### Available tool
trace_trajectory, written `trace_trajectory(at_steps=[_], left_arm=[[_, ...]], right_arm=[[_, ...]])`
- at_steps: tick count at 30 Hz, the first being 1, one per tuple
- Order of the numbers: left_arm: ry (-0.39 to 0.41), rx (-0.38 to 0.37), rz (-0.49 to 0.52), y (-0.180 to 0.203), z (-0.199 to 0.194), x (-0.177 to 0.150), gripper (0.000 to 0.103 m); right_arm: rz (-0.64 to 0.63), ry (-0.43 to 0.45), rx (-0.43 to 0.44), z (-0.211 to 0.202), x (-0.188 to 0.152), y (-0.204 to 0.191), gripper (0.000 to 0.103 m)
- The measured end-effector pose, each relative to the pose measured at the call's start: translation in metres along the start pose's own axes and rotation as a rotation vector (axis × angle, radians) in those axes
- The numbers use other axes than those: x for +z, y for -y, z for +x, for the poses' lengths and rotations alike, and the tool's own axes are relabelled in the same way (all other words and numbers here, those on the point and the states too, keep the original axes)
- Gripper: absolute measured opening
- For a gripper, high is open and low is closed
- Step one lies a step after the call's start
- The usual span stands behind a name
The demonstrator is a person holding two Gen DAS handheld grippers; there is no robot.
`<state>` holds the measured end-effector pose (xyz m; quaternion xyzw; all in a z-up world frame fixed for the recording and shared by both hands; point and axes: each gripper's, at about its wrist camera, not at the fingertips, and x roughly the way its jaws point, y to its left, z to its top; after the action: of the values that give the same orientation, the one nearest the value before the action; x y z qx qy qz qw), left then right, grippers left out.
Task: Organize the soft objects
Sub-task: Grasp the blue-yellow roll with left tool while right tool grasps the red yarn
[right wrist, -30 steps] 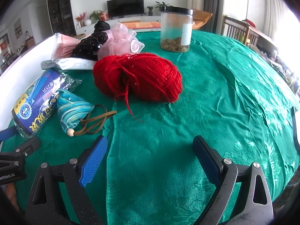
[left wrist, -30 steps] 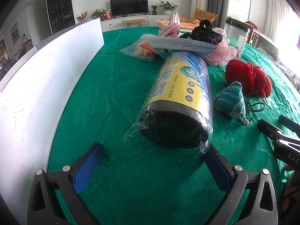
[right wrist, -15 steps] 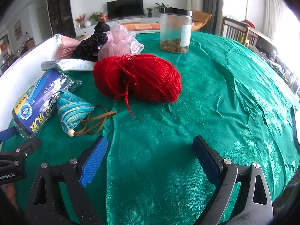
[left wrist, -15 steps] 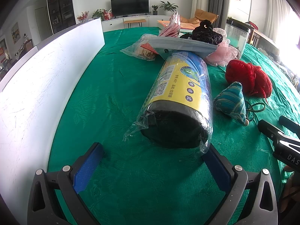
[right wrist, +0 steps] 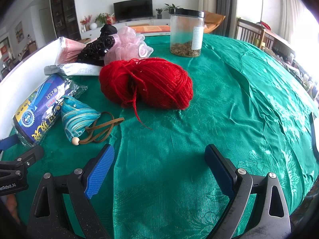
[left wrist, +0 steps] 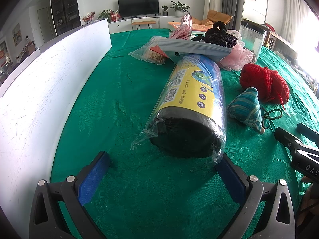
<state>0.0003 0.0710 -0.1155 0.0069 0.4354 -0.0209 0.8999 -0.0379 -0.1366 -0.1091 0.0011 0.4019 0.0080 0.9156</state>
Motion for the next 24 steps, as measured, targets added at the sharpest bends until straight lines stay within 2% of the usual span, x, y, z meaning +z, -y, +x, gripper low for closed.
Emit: trace_trajectory(at_steps=[6, 8, 10, 11, 13, 16, 19, 21, 23, 24], left_arm=[[-0.010, -0.002, 0.002, -0.001, 0.000, 0.001, 0.103], [-0.053, -0.012, 0.019, -0.004, -0.001, 0.003, 0.103], [-0.115, -0.044, 0.032, -0.009, -0.008, 0.009, 0.103], [-0.102, -0.069, 0.034, -0.013, -0.015, 0.012, 0.103], [-0.047, -0.121, 0.031, -0.019, -0.031, 0.027, 0.103], [-0.046, -0.185, 0.034, -0.019, -0.032, 0.058, 0.103], [-0.139, -0.245, 0.077, -0.005, -0.001, 0.084, 0.103], [-0.222, -0.241, 0.101, 0.005, 0.023, 0.091, 0.095], [-0.285, -0.247, 0.104, 0.009, 0.038, 0.093, 0.062], [-0.302, -0.276, 0.091, 0.007, 0.040, 0.093, 0.056]], right_arm=[[-0.003, -0.001, 0.000, 0.000, 0.001, 0.000, 0.094], [-0.011, -0.007, 0.011, -0.001, 0.002, 0.000, 0.094], [-0.052, -0.051, 0.051, -0.003, 0.005, 0.003, 0.092], [-0.046, -0.067, 0.092, -0.008, 0.007, 0.010, 0.092], [-0.024, -0.034, 0.158, -0.027, 0.016, 0.028, 0.092], [-0.141, -0.010, 0.125, -0.038, 0.049, 0.037, 0.093], [-0.326, -0.094, 0.137, -0.018, 0.090, 0.022, 0.093], [-0.436, -0.144, 0.156, 0.003, 0.110, 0.004, 0.093], [-0.513, -0.203, 0.159, 0.028, 0.120, -0.015, 0.092], [-0.549, -0.229, 0.148, 0.039, 0.121, -0.024, 0.092]])
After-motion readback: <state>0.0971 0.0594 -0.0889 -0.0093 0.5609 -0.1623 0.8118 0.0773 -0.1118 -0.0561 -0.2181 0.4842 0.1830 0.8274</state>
